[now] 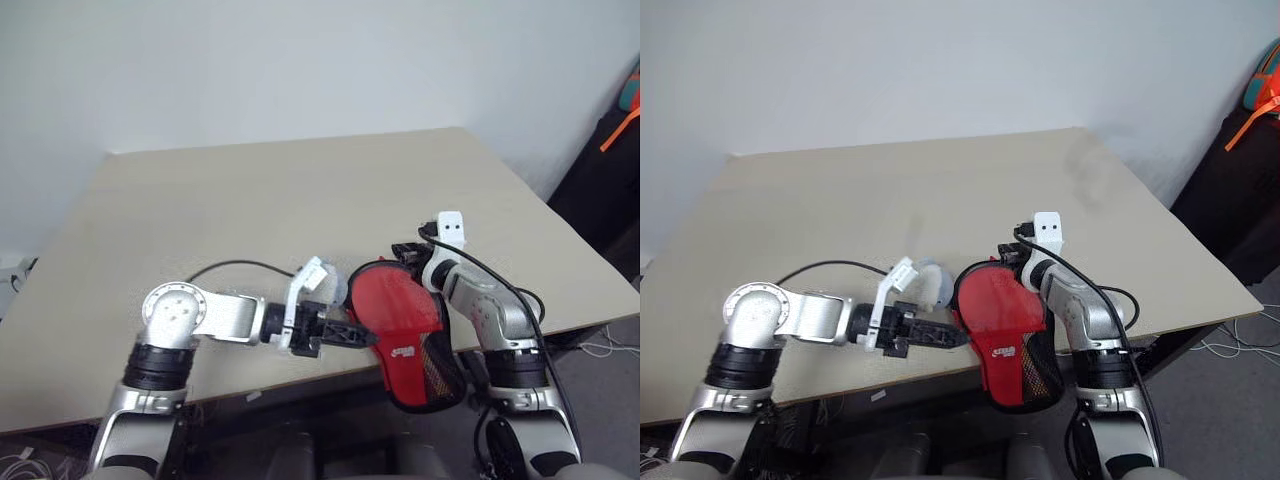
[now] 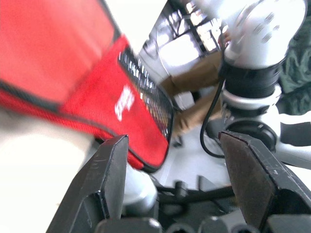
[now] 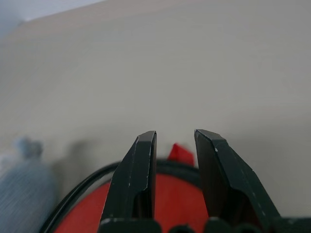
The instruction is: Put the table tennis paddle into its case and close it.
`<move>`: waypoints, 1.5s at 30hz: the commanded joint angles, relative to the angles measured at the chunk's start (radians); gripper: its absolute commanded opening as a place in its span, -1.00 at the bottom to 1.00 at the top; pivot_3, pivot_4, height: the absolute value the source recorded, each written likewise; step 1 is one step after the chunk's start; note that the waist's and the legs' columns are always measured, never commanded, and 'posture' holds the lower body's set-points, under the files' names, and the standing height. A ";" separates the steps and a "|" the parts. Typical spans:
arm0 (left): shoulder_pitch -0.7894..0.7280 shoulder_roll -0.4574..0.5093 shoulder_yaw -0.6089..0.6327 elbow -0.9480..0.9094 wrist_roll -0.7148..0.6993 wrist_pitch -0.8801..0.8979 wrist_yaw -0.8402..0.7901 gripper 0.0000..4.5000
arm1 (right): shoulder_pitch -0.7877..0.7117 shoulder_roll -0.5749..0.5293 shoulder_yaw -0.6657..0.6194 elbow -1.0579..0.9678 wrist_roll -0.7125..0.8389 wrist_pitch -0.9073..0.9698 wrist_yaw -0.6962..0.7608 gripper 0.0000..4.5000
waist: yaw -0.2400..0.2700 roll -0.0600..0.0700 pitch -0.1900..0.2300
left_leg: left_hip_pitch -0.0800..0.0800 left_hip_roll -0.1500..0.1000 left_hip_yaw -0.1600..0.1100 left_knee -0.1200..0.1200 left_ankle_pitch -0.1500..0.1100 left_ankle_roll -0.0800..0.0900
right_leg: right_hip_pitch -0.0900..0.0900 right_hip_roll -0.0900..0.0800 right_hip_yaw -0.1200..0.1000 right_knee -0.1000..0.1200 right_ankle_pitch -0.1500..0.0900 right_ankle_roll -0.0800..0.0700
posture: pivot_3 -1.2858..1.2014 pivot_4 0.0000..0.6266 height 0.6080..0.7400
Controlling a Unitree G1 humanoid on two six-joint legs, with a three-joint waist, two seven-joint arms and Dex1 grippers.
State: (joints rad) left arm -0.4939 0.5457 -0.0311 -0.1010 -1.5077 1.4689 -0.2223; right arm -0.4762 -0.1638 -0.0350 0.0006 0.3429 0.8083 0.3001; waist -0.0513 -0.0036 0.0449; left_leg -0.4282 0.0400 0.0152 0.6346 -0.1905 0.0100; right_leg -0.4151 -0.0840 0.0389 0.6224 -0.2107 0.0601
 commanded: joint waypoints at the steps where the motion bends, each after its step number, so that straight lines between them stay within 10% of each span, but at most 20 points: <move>1: -0.075 0.052 0.004 0.007 0.166 -0.106 -0.153 0.67 | 0.017 -0.023 0.007 -0.111 0.046 0.035 0.049 -0.02 | 0.000 0.000 0.000 | 0.000 0.000 0.000 0.000 0.000 0.000 | 0.000 0.000 0.000 0.000 0.000 0.000 | 0.03 -1.00 1.00; 7: -0.159 0.078 -0.093 0.108 0.478 -0.305 -0.343 0.97 | 0.053 -0.051 0.071 -0.152 0.039 0.093 0.091 0.92 | 0.000 0.000 0.000 | 0.000 0.000 0.001 -0.003 0.000 0.000 | -0.002 0.000 0.000 0.000 0.000 0.000 | 0.03 -1.00 1.00; 21: -0.252 0.030 -0.374 0.366 1.066 -0.684 -0.619 0.98 | 0.063 -0.047 0.122 -0.069 -0.023 0.105 0.042 0.93 | 0.000 -0.001 0.000 | -0.001 0.000 0.002 -0.004 0.001 -0.001 | -0.005 0.000 0.002 0.001 0.000 0.000 | 0.03 -1.00 1.00; 45: -0.380 0.081 -0.267 0.482 1.242 -0.765 -0.870 0.98 | 0.062 -0.041 0.141 -0.059 -0.031 0.141 0.041 0.93 | 0.000 -0.002 0.000 | -0.001 0.001 0.001 -0.002 0.004 0.003 | -0.003 0.000 0.001 0.002 0.000 0.000 | 0.03 -1.00 1.00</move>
State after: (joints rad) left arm -0.8611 0.6195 -0.2973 0.3875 -0.2807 0.7185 -1.0613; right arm -0.4057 -0.2067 0.0980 -0.0587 0.3137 0.9366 0.3329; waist -0.0516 -0.0053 0.0451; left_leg -0.4292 0.0407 0.0161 0.6325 -0.1868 0.0135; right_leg -0.4180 -0.0835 0.0401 0.6240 -0.2107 0.0605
